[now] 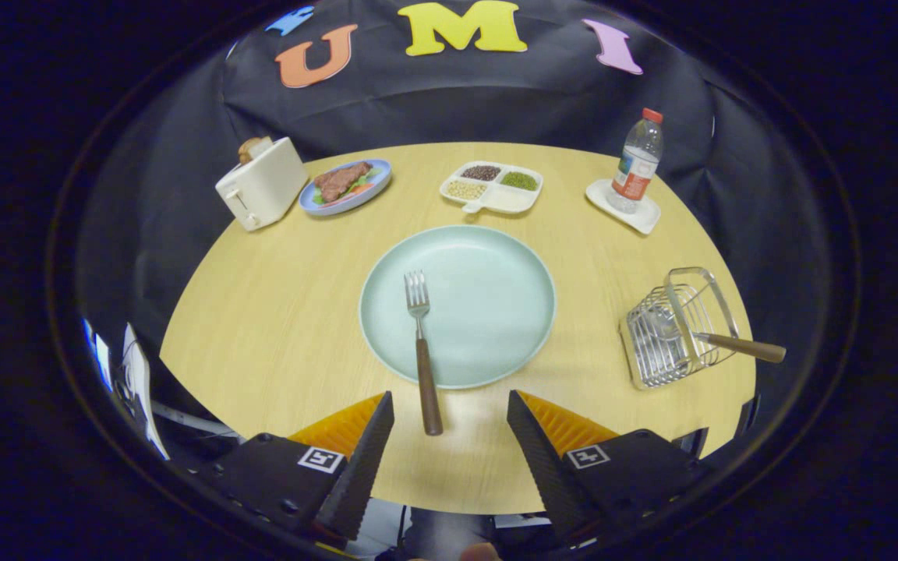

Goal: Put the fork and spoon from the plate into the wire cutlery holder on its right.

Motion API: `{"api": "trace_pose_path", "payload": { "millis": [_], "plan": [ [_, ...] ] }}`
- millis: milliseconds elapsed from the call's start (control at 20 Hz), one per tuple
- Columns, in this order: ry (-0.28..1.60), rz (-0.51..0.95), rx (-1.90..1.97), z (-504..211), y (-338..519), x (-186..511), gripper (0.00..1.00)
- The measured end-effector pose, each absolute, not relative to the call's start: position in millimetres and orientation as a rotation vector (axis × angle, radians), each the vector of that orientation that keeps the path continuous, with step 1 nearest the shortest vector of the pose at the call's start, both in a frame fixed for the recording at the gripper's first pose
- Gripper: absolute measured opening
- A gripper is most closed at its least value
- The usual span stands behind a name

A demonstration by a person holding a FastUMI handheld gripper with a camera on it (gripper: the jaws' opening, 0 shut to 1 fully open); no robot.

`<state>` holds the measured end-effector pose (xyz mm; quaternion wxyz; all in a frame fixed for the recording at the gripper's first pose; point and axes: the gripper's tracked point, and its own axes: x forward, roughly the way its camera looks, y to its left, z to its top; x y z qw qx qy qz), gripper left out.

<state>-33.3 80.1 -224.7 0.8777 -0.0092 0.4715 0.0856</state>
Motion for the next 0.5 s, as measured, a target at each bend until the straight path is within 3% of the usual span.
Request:
{"api": "trace_pose_path", "payload": {
  "millis": [150,350,500],
  "plan": [
    [1.021,0.183,0.004,-236,94,-31,0.88],
    [1.073,0.172,-0.063,-258,100,-28,0.78],
    [1.084,0.158,-0.086,-261,101,-25,0.59]
  ]
}}
